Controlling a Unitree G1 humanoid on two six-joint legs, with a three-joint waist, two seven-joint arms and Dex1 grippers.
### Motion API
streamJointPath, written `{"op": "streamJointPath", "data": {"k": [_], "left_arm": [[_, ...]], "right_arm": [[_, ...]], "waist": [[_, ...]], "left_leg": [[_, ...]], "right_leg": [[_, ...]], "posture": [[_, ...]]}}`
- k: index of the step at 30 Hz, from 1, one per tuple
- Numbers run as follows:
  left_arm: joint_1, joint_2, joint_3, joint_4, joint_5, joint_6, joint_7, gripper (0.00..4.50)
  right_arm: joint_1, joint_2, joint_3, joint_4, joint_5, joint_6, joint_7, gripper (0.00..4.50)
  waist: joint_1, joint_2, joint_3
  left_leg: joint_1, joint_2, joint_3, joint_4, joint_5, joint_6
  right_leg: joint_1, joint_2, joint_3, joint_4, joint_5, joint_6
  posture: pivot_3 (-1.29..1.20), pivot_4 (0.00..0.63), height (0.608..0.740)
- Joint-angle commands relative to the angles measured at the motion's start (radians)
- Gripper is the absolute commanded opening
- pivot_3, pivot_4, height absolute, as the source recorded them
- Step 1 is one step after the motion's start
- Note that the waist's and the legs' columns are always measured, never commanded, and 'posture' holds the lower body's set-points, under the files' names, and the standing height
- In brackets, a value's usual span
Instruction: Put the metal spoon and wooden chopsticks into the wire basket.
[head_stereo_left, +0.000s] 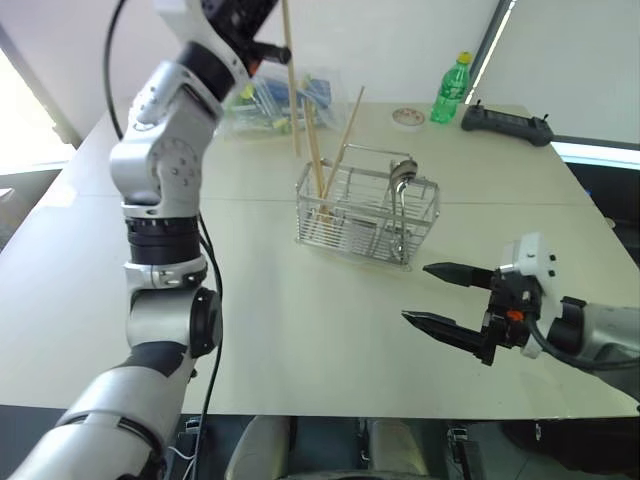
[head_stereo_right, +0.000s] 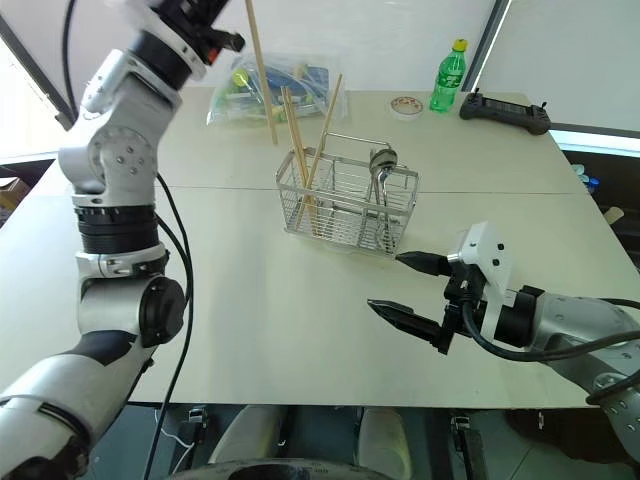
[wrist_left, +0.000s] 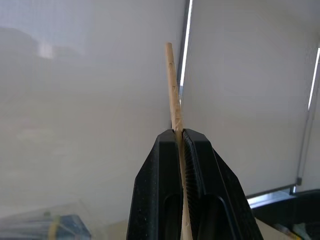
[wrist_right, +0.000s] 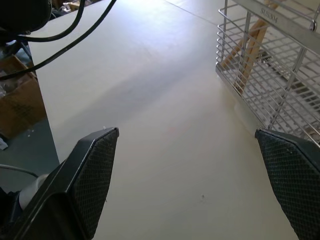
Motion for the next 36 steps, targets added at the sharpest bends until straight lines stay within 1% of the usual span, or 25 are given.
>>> {"op": "streamJointPath", "data": {"k": [1,11,17,20,22,24,28,29,30,34,36], "left_arm": [[0.025,-0.003,-0.049,-0.062,0.022,-0.036,-0.028,0.08],[0.113,-0.050,-0.116,-0.034,0.097,-0.157,-0.045,0.08],[0.158,-0.096,-0.131,-0.032,0.114,-0.192,-0.029,0.08],[0.171,-0.101,-0.135,-0.036,0.120,-0.197,-0.027,0.08],[0.178,-0.100,-0.129,-0.043,0.107,-0.182,-0.031,0.72],[0.185,-0.094,-0.131,-0.055,0.102,-0.170,-0.039,1.52],[0.191,-0.089,-0.130,-0.076,0.081,-0.134,-0.046,3.69],[0.191,-0.088,-0.126,-0.078,0.078,-0.127,-0.044,4.18],[0.189,-0.088,-0.122,-0.080,0.075,-0.121,-0.043,4.47],[0.175,-0.080,-0.106,-0.093,0.052,-0.086,-0.030,4.47],[0.157,-0.061,-0.095,-0.102,0.030,-0.051,-0.036,4.47]], "right_arm": [[0.007,0.007,-0.041,-0.027,0.023,-0.012,-0.017,4.50],[0.028,0.006,-0.059,-0.040,0.042,-0.017,-0.038,4.50],[0.017,0.004,-0.065,-0.033,0.051,-0.016,-0.043,4.50],[0.022,0.001,-0.073,-0.030,0.052,-0.017,-0.037,4.50],[0.014,0.000,-0.076,-0.022,0.053,-0.019,-0.039,4.50],[0.001,0.004,-0.079,-0.013,0.058,-0.021,-0.047,4.50],[-0.013,0.006,-0.077,-0.005,0.058,-0.021,-0.051,4.50],[-0.016,0.006,-0.074,-0.004,0.058,-0.020,-0.052,4.50],[-0.018,0.006,-0.072,-0.004,0.059,-0.019,-0.053,4.50],[-0.026,0.005,-0.066,-0.001,0.059,-0.019,-0.055,4.50],[-0.036,0.004,-0.061,0.002,0.056,-0.019,-0.057,4.50]], "waist": [[0.000,0.000,0.000],[0.002,0.000,0.000],[0.002,0.001,0.000],[0.002,0.001,0.000],[0.002,0.001,0.000],[0.002,0.001,0.000],[0.002,0.001,0.000],[0.002,0.001,0.000],[0.002,0.001,0.000],[0.002,0.001,0.000],[0.001,0.001,0.000]], "left_leg": [[0.000,0.000,0.000,0.000,0.000,0.000],[0.000,0.000,0.000,0.000,0.000,0.000],[0.000,0.000,0.000,0.000,0.000,0.000],[0.000,0.000,0.000,0.000,0.000,0.000],[0.000,0.000,0.000,0.000,0.000,0.000],[0.000,0.000,0.000,0.000,0.000,0.000],[0.000,0.000,0.000,0.000,0.000,0.000],[0.000,0.000,0.000,0.000,0.000,0.000],[0.000,0.000,0.000,0.000,0.000,0.000],[0.000,0.000,0.000,0.000,0.000,0.000],[0.000,0.000,0.000,0.000,0.000,0.000]], "right_leg": [[0.000,0.000,0.000,0.000,0.000,0.000],[0.000,0.000,0.000,-0.001,0.000,0.000],[0.001,0.000,0.000,-0.001,0.000,0.000],[0.001,0.000,0.000,-0.001,0.000,0.000],[0.001,0.000,0.000,-0.001,0.000,0.000],[0.001,0.000,0.000,-0.001,0.000,0.000],[0.001,0.000,0.000,-0.001,0.000,0.000],[0.001,0.000,0.000,-0.001,0.000,0.000],[0.001,0.000,0.000,-0.001,0.000,0.000],[0.001,0.000,0.000,-0.002,0.000,0.000],[0.001,0.000,0.000,-0.002,0.000,0.000]], "posture": [[0.00,0.150,0.690],[0.00,0.150,0.690],[0.00,0.150,0.690],[0.00,0.150,0.690],[0.00,0.150,0.690],[0.00,0.150,0.690],[0.00,0.150,0.690],[0.00,0.150,0.690],[0.00,0.150,0.690],[0.00,0.150,0.690],[0.00,0.150,0.690]]}}
